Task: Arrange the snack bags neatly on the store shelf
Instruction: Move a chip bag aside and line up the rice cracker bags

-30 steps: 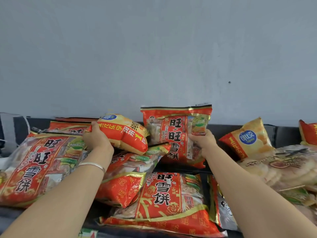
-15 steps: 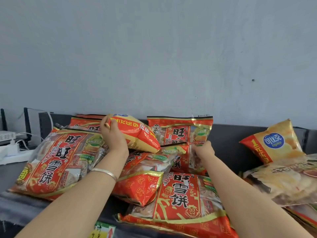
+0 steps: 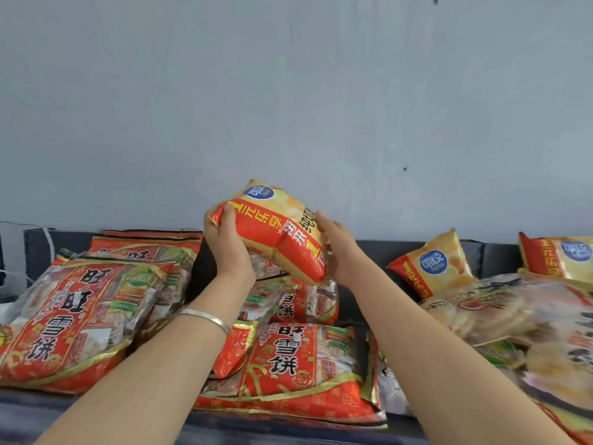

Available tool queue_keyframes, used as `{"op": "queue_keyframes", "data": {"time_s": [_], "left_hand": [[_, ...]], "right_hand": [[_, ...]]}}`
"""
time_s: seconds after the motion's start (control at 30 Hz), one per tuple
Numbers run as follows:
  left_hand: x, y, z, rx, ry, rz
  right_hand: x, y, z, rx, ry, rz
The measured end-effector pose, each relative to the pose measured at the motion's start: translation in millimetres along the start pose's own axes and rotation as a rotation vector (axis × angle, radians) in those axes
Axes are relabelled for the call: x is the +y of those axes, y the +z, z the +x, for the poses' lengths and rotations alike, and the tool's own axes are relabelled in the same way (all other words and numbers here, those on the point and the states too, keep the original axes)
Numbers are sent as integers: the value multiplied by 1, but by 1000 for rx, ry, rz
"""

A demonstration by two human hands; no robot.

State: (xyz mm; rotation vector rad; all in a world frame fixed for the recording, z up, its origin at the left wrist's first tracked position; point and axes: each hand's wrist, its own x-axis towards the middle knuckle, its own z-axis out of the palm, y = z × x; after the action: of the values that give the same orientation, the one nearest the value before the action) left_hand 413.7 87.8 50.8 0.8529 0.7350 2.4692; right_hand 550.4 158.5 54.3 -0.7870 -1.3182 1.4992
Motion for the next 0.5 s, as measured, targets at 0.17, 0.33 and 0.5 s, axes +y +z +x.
{"op": "queue_keyframes", "data": {"time_s": [0.17,0.33,0.5], "left_hand": [[-42,23,-27,-93,-231,35],[-78,62,-59,-335,-572,65],[-103,109,-104,-634,-583,350]], "right_hand": [[-19,-60,-23,30,-6,-104],[-41,-116,-43,326,-111,-166],[-66,-171,-56,708,-331,-261]]}}
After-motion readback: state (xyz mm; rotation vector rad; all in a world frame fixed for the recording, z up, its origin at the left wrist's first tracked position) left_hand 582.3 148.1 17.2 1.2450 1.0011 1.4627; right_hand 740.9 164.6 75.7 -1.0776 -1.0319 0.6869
